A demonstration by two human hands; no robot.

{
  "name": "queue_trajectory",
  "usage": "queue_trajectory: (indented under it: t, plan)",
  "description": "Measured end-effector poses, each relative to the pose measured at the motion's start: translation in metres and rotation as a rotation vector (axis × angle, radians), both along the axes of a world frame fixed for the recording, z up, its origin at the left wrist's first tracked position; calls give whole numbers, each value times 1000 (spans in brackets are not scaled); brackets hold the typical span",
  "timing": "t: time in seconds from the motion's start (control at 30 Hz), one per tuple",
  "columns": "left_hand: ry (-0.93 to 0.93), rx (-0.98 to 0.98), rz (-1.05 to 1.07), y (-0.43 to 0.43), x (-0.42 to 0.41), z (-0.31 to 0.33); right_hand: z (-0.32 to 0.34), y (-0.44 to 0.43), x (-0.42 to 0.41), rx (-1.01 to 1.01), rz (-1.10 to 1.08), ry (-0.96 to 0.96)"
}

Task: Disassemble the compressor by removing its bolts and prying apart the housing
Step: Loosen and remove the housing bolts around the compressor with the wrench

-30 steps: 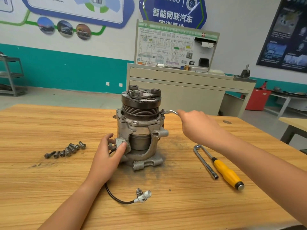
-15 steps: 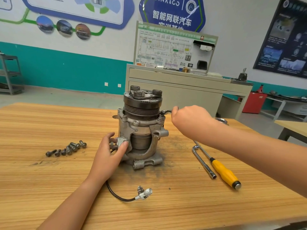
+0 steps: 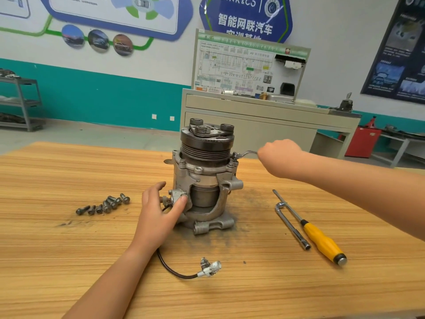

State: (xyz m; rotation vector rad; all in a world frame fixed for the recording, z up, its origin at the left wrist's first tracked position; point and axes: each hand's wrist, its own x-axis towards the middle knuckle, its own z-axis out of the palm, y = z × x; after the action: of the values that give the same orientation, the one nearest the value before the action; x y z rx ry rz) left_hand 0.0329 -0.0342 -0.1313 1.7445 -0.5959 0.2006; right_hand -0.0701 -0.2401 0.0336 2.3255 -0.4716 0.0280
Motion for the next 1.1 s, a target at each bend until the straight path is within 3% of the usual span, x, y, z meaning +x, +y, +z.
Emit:
queue_trajectory:
  t: [0.23, 0.43, 0.5, 0.57, 0.63, 0.8, 1.1]
  plan:
    - [-14, 9, 4, -1, 1, 0, -17, -33, 37, -4, 250, -289]
    - [5, 21, -3, -2, 0, 0, -20, -38, 54, 86, 332, -379]
    - [2, 18, -2, -2, 0, 1, -18, -39, 46, 209, 317, -592]
    - [4, 16, -4, -3, 0, 1, -15, -34, 29, 456, 264, -842]
    - [7, 13, -10, -3, 0, 1, -13, -30, 11, 655, 241, -949]
    - [12, 13, -11, -3, -1, 1, -11, -18, -27, 725, 162, -656]
    - [40, 9, -18, -1, -1, 2, -12, 20, -32, 285, 89, -338]
